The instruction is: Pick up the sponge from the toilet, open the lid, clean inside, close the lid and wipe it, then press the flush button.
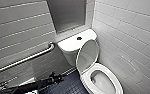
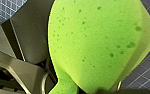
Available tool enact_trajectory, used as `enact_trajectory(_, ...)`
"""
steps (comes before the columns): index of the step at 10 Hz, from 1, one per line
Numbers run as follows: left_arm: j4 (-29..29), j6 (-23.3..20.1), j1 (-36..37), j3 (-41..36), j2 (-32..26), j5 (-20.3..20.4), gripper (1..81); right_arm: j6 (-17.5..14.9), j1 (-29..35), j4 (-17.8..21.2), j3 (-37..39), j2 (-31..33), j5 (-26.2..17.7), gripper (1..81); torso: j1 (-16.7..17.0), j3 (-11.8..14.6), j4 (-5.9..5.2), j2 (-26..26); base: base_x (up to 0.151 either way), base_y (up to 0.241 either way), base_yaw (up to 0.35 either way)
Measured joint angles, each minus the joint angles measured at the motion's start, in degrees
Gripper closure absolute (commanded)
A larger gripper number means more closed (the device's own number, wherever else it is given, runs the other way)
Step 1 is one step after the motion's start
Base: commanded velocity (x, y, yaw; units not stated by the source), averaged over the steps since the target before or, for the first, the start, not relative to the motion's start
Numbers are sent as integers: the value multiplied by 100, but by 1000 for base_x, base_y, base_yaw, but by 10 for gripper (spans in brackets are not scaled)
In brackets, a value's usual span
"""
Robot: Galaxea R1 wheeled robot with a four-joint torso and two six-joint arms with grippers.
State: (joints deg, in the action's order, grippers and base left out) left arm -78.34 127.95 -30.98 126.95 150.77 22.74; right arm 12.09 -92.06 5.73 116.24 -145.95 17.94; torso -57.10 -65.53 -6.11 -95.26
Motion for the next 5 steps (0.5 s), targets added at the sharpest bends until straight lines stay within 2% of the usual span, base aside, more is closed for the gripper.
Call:
enact_trajectory(3, 234, 77, 369, 17, 155, -2, 10, -2, -30, 2, 44, -13, 52, 811, 0, -2, 0, 0, 0, 0, 0)
enact_trajectory(5, 425, 90, 596, 118, 350, -2, 10, -6, -33, -69, 7, -273, 55, 811, 0, -2, 0, 2, 0, 0, 0)
